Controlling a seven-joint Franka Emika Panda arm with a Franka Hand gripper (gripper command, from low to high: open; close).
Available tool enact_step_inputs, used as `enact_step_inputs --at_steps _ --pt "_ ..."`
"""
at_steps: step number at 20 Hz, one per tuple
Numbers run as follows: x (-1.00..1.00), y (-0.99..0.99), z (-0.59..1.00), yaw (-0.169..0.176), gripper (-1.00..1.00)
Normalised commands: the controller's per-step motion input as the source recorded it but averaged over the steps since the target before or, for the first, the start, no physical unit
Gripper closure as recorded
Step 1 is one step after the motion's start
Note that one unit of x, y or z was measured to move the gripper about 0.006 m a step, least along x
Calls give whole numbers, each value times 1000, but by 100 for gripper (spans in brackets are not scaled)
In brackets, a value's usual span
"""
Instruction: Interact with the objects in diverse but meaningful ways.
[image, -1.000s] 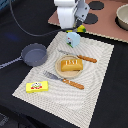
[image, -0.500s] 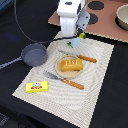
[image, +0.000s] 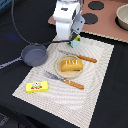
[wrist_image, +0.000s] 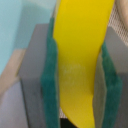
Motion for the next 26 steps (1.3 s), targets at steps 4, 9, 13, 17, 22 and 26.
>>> enact_step_inputs --at_steps 4,9,13,17,22,26 --pt "-470 286 -19 4 100" --pt "34 192 165 0 100" --pt "319 -288 216 -24 100" --pt "333 -420 160 -27 100" --pt "383 -524 118 -15 100" --pt "482 -588 116 -6 100"
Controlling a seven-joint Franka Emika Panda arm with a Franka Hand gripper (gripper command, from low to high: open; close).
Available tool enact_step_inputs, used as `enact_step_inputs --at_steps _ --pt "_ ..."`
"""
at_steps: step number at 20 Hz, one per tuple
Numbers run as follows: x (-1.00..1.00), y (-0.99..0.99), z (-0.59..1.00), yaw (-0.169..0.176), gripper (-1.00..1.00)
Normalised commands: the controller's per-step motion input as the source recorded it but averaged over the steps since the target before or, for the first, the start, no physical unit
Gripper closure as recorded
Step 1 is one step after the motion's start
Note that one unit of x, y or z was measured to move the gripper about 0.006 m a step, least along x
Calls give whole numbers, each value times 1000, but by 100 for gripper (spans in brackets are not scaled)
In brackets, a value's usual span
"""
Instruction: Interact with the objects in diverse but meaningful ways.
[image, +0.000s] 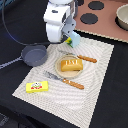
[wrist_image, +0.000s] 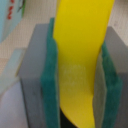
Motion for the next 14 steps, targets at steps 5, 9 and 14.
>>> enact_step_inputs --at_steps 5,9,14 --pt "538 -651 134 -8 100" --pt "599 -700 144 -14 100" --pt "611 -707 168 -17 100"
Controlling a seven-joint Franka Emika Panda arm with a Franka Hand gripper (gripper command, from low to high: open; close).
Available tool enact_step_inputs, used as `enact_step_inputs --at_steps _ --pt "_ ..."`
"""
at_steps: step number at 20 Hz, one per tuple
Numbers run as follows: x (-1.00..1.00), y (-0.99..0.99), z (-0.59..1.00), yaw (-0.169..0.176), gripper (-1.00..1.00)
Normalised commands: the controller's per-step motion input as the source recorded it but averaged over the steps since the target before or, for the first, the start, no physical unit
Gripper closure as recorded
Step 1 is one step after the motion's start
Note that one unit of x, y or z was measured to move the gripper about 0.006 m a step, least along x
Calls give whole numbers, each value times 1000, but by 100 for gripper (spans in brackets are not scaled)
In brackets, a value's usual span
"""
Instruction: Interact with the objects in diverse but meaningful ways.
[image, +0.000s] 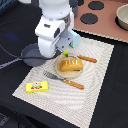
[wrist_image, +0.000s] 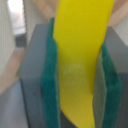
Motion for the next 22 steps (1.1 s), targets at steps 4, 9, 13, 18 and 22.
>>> enact_step_inputs --at_steps 4,9,13,18,22 --pt "591 -711 125 -18 100" --pt "623 -652 149 -19 100" --pt "593 -573 123 -12 100" --pt "593 -607 120 -29 100" --pt "587 -651 95 -54 100"
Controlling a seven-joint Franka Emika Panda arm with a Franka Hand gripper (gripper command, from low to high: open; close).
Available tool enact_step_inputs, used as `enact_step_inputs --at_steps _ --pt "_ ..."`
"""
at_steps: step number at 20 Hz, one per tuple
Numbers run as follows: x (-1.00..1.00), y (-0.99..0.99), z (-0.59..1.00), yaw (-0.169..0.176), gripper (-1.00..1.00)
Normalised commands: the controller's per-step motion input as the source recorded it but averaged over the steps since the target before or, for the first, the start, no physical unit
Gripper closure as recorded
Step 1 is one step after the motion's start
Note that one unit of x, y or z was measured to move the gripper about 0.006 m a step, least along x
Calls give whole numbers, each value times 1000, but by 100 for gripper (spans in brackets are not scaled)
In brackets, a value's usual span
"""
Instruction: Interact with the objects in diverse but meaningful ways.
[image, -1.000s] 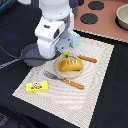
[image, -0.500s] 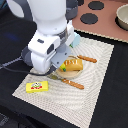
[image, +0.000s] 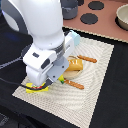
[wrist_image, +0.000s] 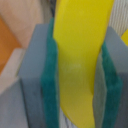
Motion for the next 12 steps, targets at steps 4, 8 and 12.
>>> enact_step_inputs --at_steps 4,8,12 --pt "522 -661 24 -55 100" --pt "443 -514 0 -42 100" --pt "500 -72 17 -66 100"
